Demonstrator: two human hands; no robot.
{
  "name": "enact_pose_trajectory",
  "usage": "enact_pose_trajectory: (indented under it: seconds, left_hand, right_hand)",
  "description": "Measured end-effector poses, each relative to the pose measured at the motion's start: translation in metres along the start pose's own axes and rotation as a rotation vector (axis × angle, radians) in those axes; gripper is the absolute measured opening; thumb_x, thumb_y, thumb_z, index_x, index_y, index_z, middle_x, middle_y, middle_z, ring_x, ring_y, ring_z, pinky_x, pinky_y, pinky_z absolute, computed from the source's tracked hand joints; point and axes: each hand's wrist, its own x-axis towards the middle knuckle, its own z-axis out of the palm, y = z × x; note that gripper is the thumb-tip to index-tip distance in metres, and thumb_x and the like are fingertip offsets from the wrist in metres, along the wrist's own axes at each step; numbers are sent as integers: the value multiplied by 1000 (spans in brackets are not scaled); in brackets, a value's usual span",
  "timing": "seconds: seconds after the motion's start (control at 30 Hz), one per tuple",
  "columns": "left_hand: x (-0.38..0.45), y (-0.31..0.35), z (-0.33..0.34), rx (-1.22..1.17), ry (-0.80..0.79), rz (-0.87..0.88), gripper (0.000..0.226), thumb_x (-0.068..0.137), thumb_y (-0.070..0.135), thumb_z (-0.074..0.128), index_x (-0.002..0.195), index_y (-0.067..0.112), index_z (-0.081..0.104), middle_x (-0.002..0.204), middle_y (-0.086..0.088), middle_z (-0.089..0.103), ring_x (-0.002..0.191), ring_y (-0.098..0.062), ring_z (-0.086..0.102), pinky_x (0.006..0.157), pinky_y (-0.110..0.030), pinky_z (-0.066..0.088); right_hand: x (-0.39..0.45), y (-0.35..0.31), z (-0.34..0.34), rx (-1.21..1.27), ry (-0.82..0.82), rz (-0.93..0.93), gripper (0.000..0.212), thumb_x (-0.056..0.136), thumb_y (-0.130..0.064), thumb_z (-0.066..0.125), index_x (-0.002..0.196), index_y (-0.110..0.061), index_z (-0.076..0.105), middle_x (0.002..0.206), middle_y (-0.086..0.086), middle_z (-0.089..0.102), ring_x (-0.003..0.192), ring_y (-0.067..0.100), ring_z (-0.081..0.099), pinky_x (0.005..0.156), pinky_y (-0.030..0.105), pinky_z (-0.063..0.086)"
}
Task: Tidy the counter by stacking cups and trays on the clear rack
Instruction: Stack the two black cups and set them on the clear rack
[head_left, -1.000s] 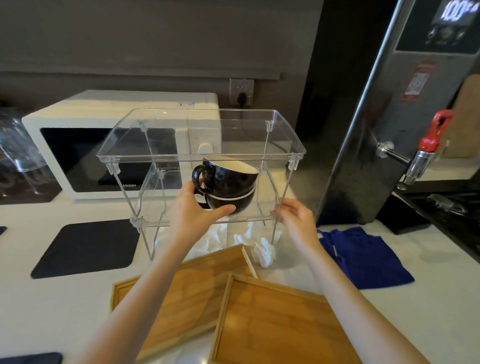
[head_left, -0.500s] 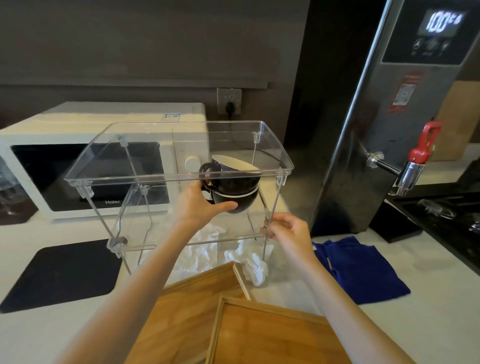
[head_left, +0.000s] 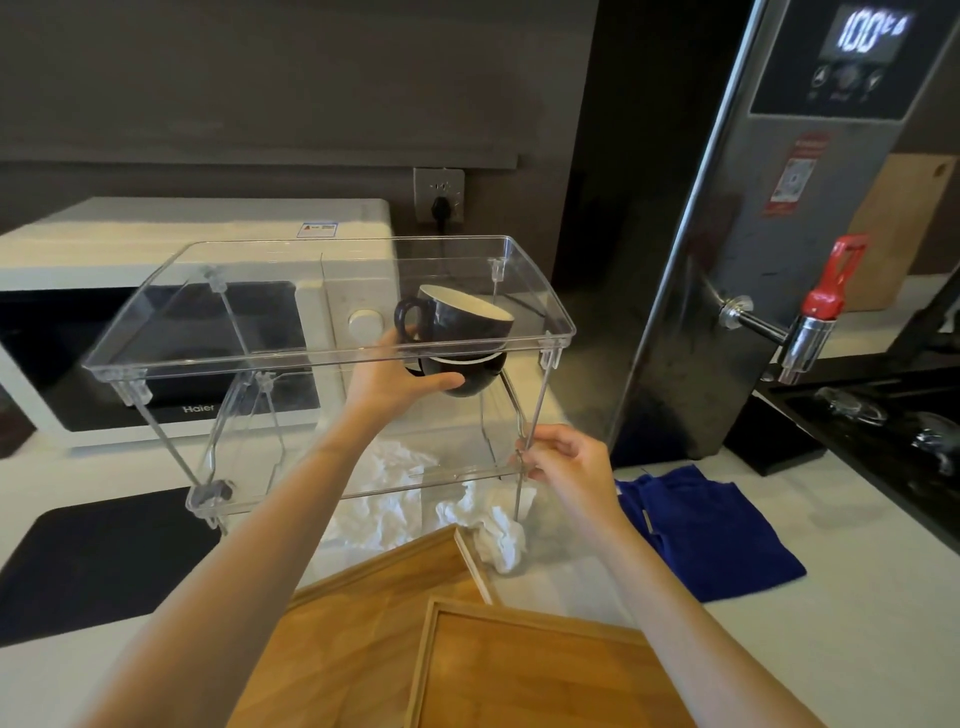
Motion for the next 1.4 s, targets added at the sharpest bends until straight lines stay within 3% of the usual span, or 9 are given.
enact_pose_trajectory:
  seconds: [0.2, 0.4, 0.6, 0.73, 0.93, 1.0, 1.1, 1.27, 1.4]
  left_hand:
    - [10, -2, -3, -31, -67, -10, 67, 63, 21, 80, 121, 13, 49, 111, 1, 56, 99, -12, 49, 83, -22, 41]
    - [15, -1, -3, -73, -85, 4, 64, 65, 13, 78, 121, 9, 48, 106, 3, 53, 97, -11, 50, 60, 2, 42]
    - [12, -8, -3, -21, -62, 3, 66, 64, 24, 80, 121, 14, 48, 117, -1, 55, 105, -15, 50, 93, -30, 44]
    - [9, -6, -5, 2, -69, 54, 60, 66, 20, 78, 119, 14, 49, 115, 1, 51, 102, -11, 47, 88, -24, 40]
    - [16, -8, -16, -201, -90, -105, 67, 63, 44, 75, 115, 8, 53, 116, -12, 60, 107, -26, 57, 96, -46, 48]
    - [18, -9, -21, -251, -87, -110, 62, 63, 51, 71, 107, 9, 59, 106, -8, 65, 103, -26, 61, 96, -44, 48]
    - [19, -6, -26, -327, -59, -146, 32, 81, 25, 61, 104, 2, 60, 99, -9, 65, 102, -27, 60, 96, -37, 45]
    - [24, -9, -27, -300, -71, -186, 32, 84, 23, 57, 108, 2, 62, 107, -9, 63, 99, -22, 57, 91, -32, 41]
    - [26, -10, -25, -246, -52, -149, 27, 86, 26, 55, 104, 8, 65, 103, -5, 65, 98, -21, 57, 90, -32, 40]
  right_hand:
    - [0, 1, -2, 23, -30, -16, 23, 79, 5, 57, 95, -8, 65, 86, 4, 69, 80, 14, 67, 56, 12, 51]
    - [0, 1, -4, 33, -62, -40, 24, 79, 5, 57, 84, -17, 66, 82, -1, 69, 77, 11, 68, 56, 12, 51]
    - [7, -4, -15, -71, -148, -6, 18, 78, -3, 63, 91, -14, 69, 91, 5, 72, 88, 18, 68, 71, 24, 56]
    - [34, -22, -28, -175, -204, 38, 19, 83, -3, 55, 85, -14, 70, 91, 7, 70, 91, 19, 66, 84, 35, 54]
    - [77, -58, -6, -172, -212, -80, 31, 83, -13, 61, 114, -12, 58, 108, 3, 60, 106, 19, 57, 90, 32, 48]
    - [88, -67, 3, -84, -295, -129, 25, 82, -7, 62, 105, -14, 60, 104, 4, 63, 101, 18, 60, 94, 35, 47]
    - [103, -75, 13, 18, -439, -100, 24, 81, -2, 61, 95, -22, 59, 99, -3, 64, 94, 11, 62, 92, 33, 48]
    - [116, -70, 20, -66, -415, -40, 62, 68, -21, 76, 123, -13, 50, 123, 9, 58, 116, 26, 53, 102, 45, 43]
    - [120, -67, 21, -112, -339, -60, 57, 72, -19, 74, 124, -12, 50, 125, 10, 57, 116, 26, 53, 100, 43, 45]
